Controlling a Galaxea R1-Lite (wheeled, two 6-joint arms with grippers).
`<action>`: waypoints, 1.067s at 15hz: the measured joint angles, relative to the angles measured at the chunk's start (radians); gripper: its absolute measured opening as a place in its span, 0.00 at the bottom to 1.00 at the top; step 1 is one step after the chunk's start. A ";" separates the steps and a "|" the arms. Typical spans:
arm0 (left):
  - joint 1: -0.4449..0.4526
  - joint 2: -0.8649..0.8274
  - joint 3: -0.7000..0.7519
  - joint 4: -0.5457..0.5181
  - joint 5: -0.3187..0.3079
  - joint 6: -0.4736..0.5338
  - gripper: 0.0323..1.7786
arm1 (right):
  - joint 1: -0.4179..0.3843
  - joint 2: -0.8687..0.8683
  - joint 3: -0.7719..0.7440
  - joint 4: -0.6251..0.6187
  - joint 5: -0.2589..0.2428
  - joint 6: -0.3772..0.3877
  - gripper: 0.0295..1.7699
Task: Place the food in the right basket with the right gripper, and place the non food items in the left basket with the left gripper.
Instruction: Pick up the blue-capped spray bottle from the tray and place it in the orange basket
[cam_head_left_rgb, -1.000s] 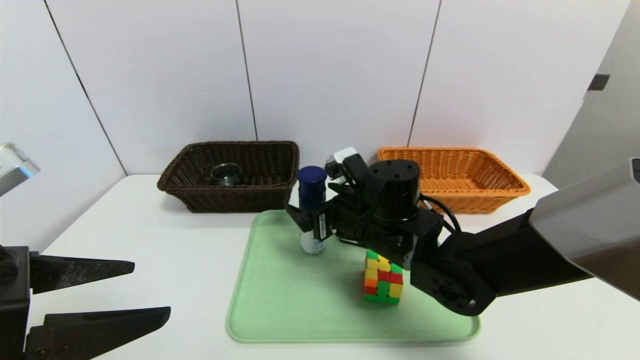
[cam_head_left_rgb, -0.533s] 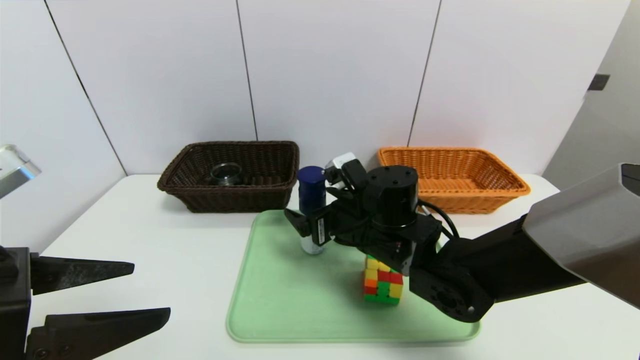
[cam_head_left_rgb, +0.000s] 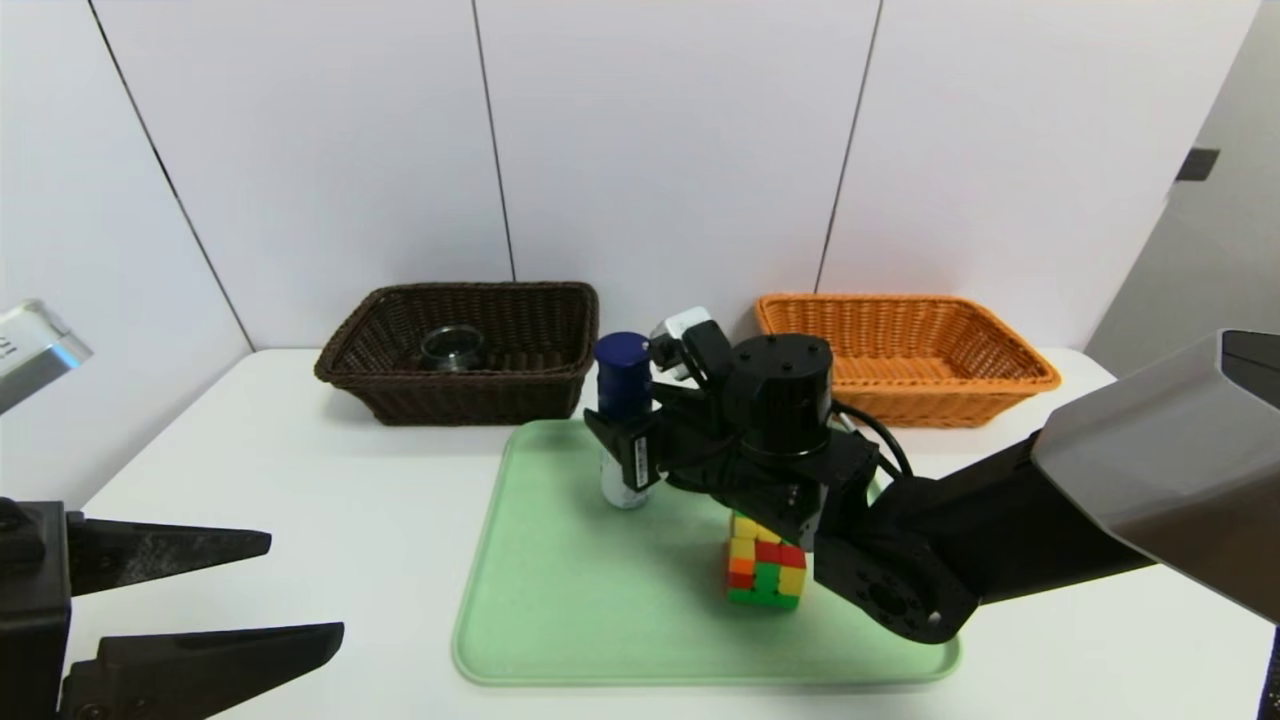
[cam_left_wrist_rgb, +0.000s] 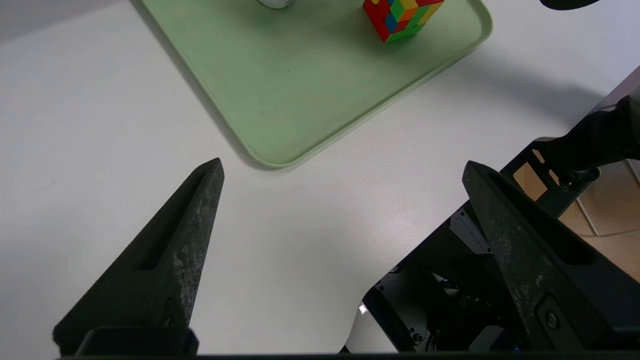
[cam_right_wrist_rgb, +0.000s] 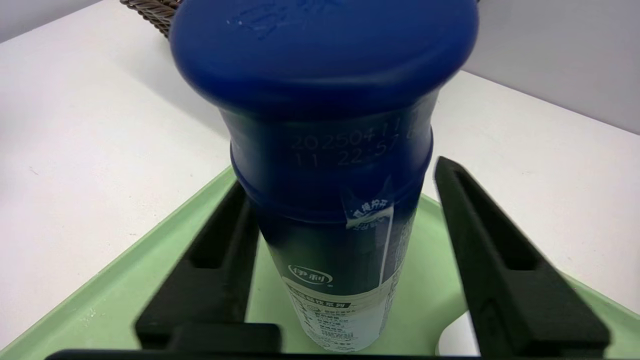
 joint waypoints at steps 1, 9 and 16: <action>0.000 0.000 0.000 0.000 0.000 0.000 0.95 | 0.000 0.000 -0.001 0.000 0.000 0.000 0.54; 0.001 0.000 0.003 0.000 0.000 0.000 0.95 | 0.002 -0.009 -0.009 0.001 0.002 0.014 0.43; 0.000 0.000 0.003 0.000 0.000 0.000 0.95 | 0.002 -0.047 -0.031 0.010 0.001 0.012 0.42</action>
